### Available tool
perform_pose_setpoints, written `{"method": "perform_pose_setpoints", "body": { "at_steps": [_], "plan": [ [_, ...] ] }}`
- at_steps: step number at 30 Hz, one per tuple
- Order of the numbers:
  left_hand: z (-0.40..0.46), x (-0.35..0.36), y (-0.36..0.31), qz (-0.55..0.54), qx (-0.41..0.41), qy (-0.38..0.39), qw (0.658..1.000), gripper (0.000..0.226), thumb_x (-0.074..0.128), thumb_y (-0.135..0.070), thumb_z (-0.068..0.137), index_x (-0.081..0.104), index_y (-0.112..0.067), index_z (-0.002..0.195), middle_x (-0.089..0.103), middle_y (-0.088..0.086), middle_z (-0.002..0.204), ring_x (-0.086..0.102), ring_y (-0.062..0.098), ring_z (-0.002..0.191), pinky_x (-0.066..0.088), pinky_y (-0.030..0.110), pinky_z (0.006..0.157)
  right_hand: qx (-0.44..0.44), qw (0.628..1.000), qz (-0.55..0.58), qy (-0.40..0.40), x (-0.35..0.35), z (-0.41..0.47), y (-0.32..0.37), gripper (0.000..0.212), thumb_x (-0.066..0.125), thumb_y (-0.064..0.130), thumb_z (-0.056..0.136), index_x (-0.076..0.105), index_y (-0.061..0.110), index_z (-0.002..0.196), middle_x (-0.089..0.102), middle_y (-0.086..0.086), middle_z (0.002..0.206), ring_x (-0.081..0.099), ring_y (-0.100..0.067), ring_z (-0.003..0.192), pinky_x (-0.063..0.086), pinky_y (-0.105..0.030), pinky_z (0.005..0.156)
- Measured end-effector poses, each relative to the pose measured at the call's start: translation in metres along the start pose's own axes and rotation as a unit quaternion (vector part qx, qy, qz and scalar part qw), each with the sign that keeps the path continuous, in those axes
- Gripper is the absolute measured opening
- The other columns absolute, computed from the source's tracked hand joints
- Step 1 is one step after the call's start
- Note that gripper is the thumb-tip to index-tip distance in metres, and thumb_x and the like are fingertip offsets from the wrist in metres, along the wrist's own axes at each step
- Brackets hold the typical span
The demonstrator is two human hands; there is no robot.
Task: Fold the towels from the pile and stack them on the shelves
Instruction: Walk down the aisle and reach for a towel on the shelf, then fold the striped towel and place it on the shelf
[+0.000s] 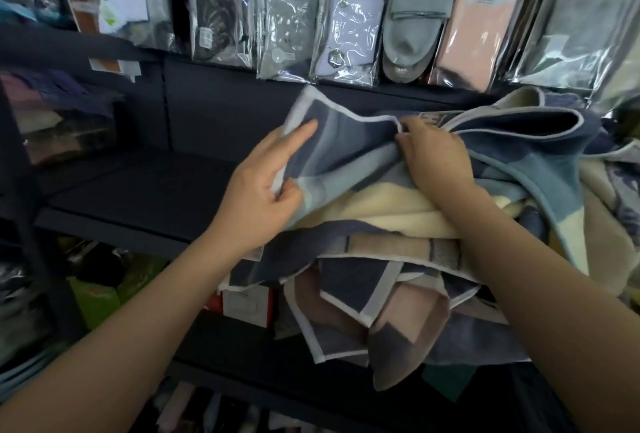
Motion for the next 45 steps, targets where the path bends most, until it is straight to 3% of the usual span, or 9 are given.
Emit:
{"method": "perform_pose_setpoints", "body": {
  "at_steps": [5, 8, 13, 16, 22, 29, 38, 42, 45],
  "plan": [
    [-0.022, -0.029, 0.045, 0.035, -0.167, 0.035, 0.985, 0.075, 0.056, -0.002, 0.085, 0.018, -0.025, 0.146, 0.019, 0.001, 0.147, 0.024, -0.004, 0.127, 0.031, 0.017, 0.105, -0.106, 0.987, 0.078, -0.094, -0.033, -0.008, 0.052, 0.030, 0.041, 0.027, 0.097, 0.056, 0.004, 0.110, 0.064, -0.021, 0.102, 0.060, -0.041, 0.090, 0.043, -0.044, 0.069],
    [-0.030, -0.046, 0.052, 0.066, -0.206, 0.057, 0.975, 0.088, 0.064, -0.035, 0.084, 0.004, -0.027, 0.147, -0.001, -0.010, 0.152, 0.004, 0.006, 0.140, 0.015, 0.031, 0.114, -0.204, 0.960, 0.142, -0.130, -0.060, -0.024, 0.102, 0.038, 0.040, 0.034, 0.090, 0.061, 0.003, 0.094, 0.067, -0.019, 0.083, 0.064, -0.040, 0.073, 0.048, -0.041, 0.057],
    [-0.029, -0.080, 0.018, -0.041, -0.098, 0.089, 0.990, 0.040, 0.058, -0.045, 0.083, 0.042, -0.040, 0.120, 0.052, -0.029, 0.111, 0.047, -0.019, 0.102, 0.033, 0.001, 0.083, -0.285, 0.921, 0.235, -0.122, -0.091, -0.051, 0.193, 0.035, 0.042, 0.033, 0.085, 0.063, 0.005, 0.085, 0.065, -0.011, 0.072, 0.063, -0.031, 0.063, 0.050, -0.038, 0.051],
    [-0.043, -0.108, 0.021, -0.056, -0.120, 0.053, 0.990, 0.010, 0.054, -0.030, 0.086, 0.053, -0.039, 0.091, 0.057, -0.020, 0.075, 0.055, -0.004, 0.072, 0.040, 0.011, 0.062, -0.268, 0.912, 0.297, -0.095, -0.092, -0.058, 0.227, 0.033, 0.045, 0.034, 0.084, 0.063, 0.006, 0.087, 0.065, -0.009, 0.074, 0.062, -0.031, 0.066, 0.051, -0.042, 0.054],
    [-0.087, -0.168, 0.049, -0.052, -0.211, 0.004, 0.976, 0.018, 0.047, -0.015, 0.095, 0.052, -0.019, 0.078, 0.053, -0.012, 0.067, 0.047, -0.002, 0.061, 0.036, 0.015, 0.057, -0.186, 0.888, 0.420, -0.031, -0.057, -0.068, 0.295, 0.026, 0.051, 0.030, 0.087, 0.064, 0.008, 0.091, 0.069, -0.007, 0.080, 0.063, -0.023, 0.074, 0.047, -0.038, 0.066],
    [-0.192, -0.240, 0.108, 0.173, -0.302, 0.170, 0.922, 0.028, 0.047, -0.020, 0.095, 0.043, -0.017, 0.068, 0.052, 0.001, 0.064, 0.049, 0.012, 0.059, 0.030, 0.022, 0.052, -0.051, 0.875, 0.478, 0.062, 0.011, -0.092, 0.346, 0.018, 0.055, 0.025, 0.092, 0.064, 0.009, 0.091, 0.069, -0.008, 0.089, 0.062, -0.025, 0.087, 0.044, -0.037, 0.076],
    [-0.248, -0.326, 0.140, 0.210, -0.466, 0.112, 0.852, 0.033, 0.037, -0.021, 0.099, 0.052, -0.001, 0.077, 0.053, 0.010, 0.070, 0.049, 0.025, 0.066, 0.032, 0.026, 0.052, -0.244, 0.851, 0.334, 0.323, 0.085, -0.189, 0.439, 0.026, 0.042, 0.021, 0.098, 0.063, 0.006, 0.102, 0.065, -0.013, 0.096, 0.060, -0.028, 0.088, 0.032, -0.025, 0.062],
    [-0.259, -0.323, 0.132, 0.148, -0.488, 0.106, 0.854, 0.015, 0.052, -0.019, 0.090, 0.059, -0.009, 0.097, 0.062, 0.005, 0.089, 0.058, 0.023, 0.082, 0.047, 0.040, 0.070, -0.174, 0.811, 0.476, 0.293, 0.077, -0.215, 0.468, 0.024, 0.044, 0.018, 0.098, 0.066, 0.008, 0.092, 0.062, 0.000, 0.083, 0.058, -0.016, 0.079, 0.032, -0.018, 0.060],
    [-0.260, -0.307, 0.117, 0.125, -0.428, 0.194, 0.874, 0.028, 0.063, -0.036, 0.084, 0.054, -0.026, 0.108, 0.058, -0.012, 0.094, 0.057, 0.006, 0.086, 0.047, 0.025, 0.072, -0.115, 0.755, 0.587, 0.270, 0.052, -0.215, 0.487, 0.018, 0.051, 0.015, 0.093, 0.063, 0.018, 0.080, 0.059, 0.014, 0.074, 0.056, -0.001, 0.070, 0.041, -0.014, 0.065]
  ]
}}
Point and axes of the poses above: each hand's wrist, its own z-axis towards the middle knuckle, its own x-axis out of the palm, y = z × x, the point moved 6 cm from there along z, towards the middle knuckle
